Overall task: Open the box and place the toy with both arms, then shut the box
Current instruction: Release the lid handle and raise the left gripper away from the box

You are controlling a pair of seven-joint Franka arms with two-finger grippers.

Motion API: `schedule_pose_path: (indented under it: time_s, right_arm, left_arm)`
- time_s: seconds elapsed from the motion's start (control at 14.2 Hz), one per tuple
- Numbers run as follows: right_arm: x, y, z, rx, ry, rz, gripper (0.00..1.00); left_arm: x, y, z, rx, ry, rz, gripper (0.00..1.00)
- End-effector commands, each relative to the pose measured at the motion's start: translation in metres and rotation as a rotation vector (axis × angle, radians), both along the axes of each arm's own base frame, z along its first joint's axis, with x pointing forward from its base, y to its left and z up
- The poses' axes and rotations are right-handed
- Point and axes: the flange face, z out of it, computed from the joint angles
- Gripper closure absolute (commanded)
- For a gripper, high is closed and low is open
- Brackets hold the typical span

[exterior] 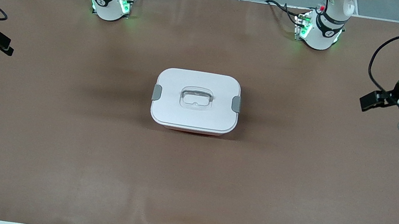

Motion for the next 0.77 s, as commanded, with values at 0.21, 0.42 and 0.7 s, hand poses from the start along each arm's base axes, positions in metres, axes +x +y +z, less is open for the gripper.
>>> schedule_pose_path:
  time_s: [0.21, 0.42, 0.7]
  right_arm:
    - [0.001, 0.001, 0.005, -0.010, -0.002, -0.006, 0.00]
    - [0.001, 0.002, 0.007, -0.010, -0.007, -0.006, 0.00]
    - [0.002, 0.002, 0.009, -0.010, -0.010, -0.005, 0.00]
  left_arm:
    - [-0.057, 0.014, 0.008, -0.075, -0.034, -0.057, 0.00]
    - [-0.068, 0.002, 0.015, -0.071, -0.046, -0.083, 0.00]
    - [-0.070, 0.003, 0.022, -0.071, -0.047, -0.134, 0.00]
